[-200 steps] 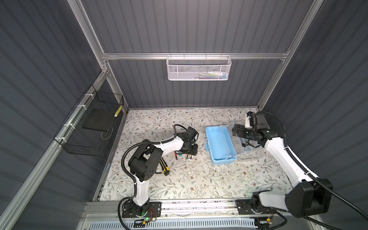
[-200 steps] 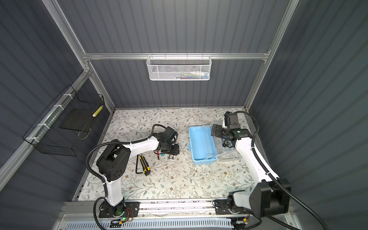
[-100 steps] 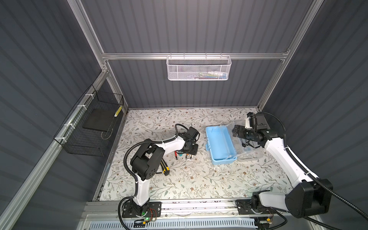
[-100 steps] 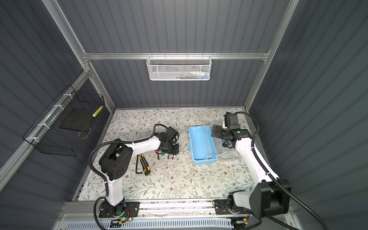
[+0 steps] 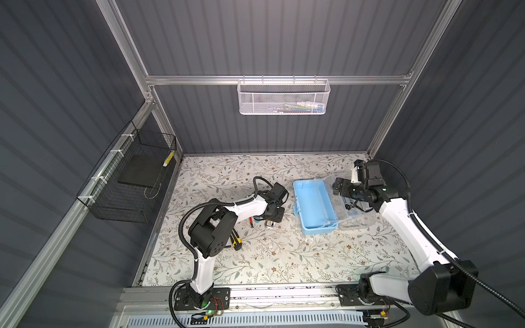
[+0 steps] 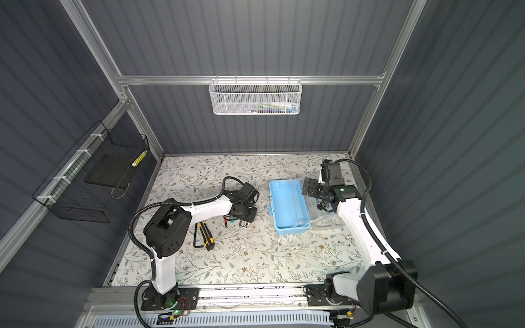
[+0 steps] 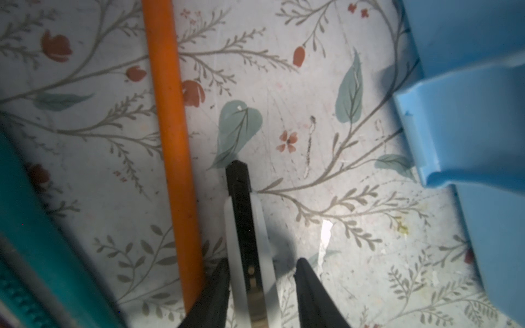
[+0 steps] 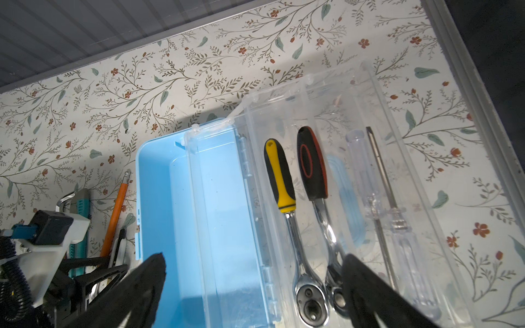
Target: Pack the tool kit
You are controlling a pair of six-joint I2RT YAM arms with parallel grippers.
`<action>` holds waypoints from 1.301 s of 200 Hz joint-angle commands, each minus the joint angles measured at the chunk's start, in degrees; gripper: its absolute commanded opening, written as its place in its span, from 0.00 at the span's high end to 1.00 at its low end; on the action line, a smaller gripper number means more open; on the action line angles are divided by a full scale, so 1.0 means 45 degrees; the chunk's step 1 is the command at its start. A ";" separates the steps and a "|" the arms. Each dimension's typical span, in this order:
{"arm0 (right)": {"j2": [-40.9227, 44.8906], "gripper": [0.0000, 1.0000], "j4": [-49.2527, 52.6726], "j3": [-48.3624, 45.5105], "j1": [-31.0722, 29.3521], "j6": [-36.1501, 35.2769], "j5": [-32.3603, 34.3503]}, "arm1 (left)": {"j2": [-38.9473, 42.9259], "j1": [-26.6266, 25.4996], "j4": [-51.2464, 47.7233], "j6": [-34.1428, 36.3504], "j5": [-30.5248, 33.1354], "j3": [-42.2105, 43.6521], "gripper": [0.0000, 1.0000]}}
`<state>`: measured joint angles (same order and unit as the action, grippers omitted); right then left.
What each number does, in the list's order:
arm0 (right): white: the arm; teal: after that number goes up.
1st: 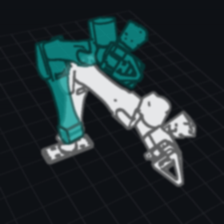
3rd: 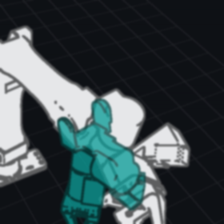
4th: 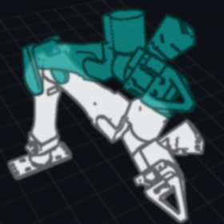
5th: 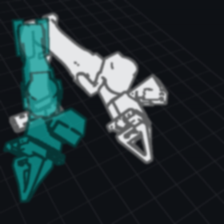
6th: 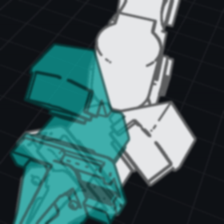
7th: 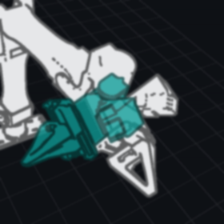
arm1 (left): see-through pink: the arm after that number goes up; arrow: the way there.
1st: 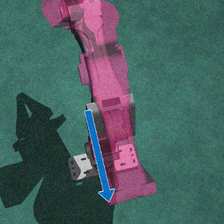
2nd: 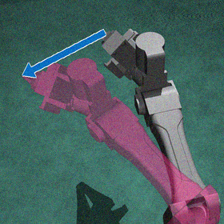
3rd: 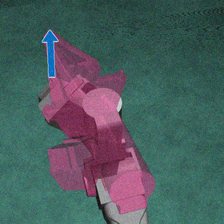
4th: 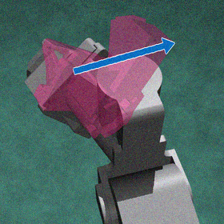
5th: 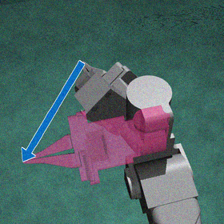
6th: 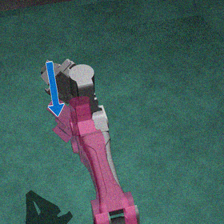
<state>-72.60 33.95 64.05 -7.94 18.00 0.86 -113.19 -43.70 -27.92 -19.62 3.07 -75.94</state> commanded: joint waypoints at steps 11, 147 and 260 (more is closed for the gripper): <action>0.0098 0.03 0.0169 -0.0190 -0.0068 0.0105 0.0200 | -0.0634 -0.0168 -0.1311 0.0258 0.0423 0.0013 0.60; 0.0410 0.06 -0.0321 -0.0364 -0.0070 0.0671 -0.0790 | 0.0451 -0.0308 -0.0248 0.0026 -0.0565 -0.0230 0.86; -0.0874 0.34 -0.2050 -0.0334 -0.1642 0.2473 -0.3189 | 0.2179 -0.0308 0.1078 -0.0926 -0.1508 -0.0868 0.86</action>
<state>-74.81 27.05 62.57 -13.04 26.94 -10.68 -105.06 -44.71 -25.32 -21.82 -1.10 -78.13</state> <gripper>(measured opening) 0.683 0.242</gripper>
